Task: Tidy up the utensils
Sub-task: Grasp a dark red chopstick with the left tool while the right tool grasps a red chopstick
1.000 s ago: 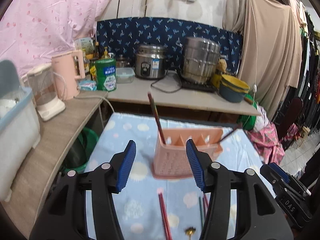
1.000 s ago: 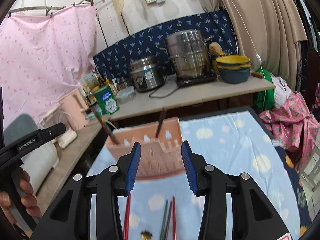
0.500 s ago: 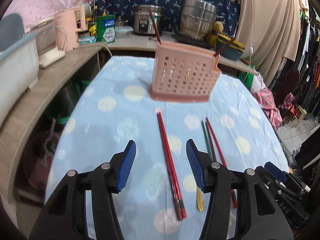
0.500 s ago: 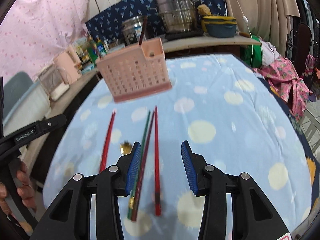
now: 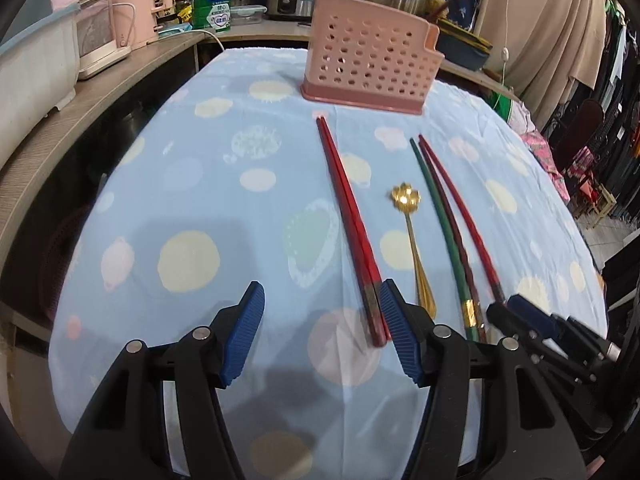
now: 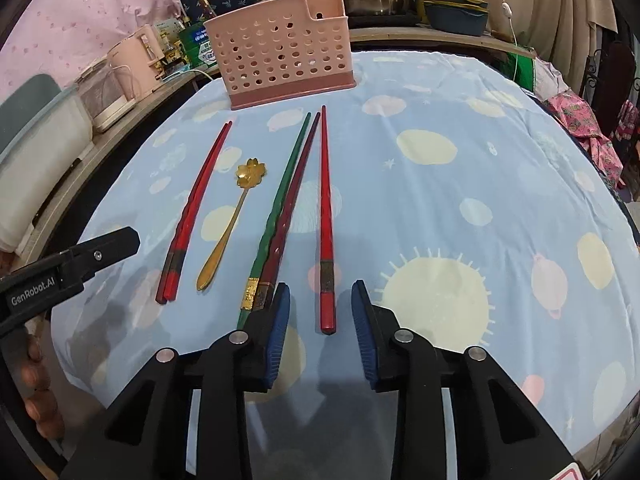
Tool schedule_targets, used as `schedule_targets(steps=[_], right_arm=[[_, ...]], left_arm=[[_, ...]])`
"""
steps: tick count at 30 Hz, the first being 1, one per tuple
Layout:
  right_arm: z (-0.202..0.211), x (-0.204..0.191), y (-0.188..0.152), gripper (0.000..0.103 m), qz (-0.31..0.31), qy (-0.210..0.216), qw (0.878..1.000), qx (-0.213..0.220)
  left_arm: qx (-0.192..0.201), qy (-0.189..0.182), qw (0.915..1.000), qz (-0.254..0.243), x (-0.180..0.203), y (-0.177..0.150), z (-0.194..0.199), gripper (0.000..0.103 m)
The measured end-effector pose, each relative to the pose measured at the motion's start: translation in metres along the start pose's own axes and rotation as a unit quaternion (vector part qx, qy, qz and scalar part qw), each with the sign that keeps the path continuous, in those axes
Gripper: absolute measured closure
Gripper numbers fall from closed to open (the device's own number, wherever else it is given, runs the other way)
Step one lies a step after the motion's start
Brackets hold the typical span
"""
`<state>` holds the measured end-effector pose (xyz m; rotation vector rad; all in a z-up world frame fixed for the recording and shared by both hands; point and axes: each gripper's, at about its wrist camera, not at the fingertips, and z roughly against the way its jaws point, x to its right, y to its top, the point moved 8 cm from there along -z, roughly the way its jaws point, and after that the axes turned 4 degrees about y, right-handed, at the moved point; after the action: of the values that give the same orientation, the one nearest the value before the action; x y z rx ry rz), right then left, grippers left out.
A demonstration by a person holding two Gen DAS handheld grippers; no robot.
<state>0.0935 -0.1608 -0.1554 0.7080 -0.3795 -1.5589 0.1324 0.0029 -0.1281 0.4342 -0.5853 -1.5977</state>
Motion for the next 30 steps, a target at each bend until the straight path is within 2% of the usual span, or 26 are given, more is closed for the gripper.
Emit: schedule_targets(steps=[2,6,18,23,26,28,30], right_arm=[[0.0,0.001,0.0,0.083,0.005,-0.006,1.0,0.001],[0.0,0.006,0.0,0.09,-0.001,-0.008,1.0,0.003],[0.0,0.007,-0.001,0.09,-0.001,-0.007,1.0,0.004],[0.0,0.006,-0.002,0.09,0.002,-0.008,1.0,0.005],[0.001,0.006,-0.002,0.09,0.007,-0.011,1.0,0.007],[0.001,0.005,-0.003,0.091,0.01,-0.013,1.0,0.008],[0.001,0.004,-0.003,0.095,0.013,-0.012,1.0,0.007]], left_arm=[[-0.003,0.0,1.0,-0.007,0.004,-0.006,-0.003,0.046],[-0.006,0.002,0.9997,-0.022,0.012,-0.012,-0.007,0.046],[-0.006,0.025,0.9993,-0.028,0.002,-0.019,-0.013,0.044],[-0.003,0.034,0.9988,-0.035,0.002,-0.02,-0.014,0.048],[-0.001,0.033,0.9988,-0.036,0.002,-0.021,-0.013,0.058],[-0.001,0.03,0.9989,-0.036,0.001,-0.02,-0.013,0.074],[-0.002,0.027,0.999,-0.036,0.002,-0.02,-0.012,0.086]])
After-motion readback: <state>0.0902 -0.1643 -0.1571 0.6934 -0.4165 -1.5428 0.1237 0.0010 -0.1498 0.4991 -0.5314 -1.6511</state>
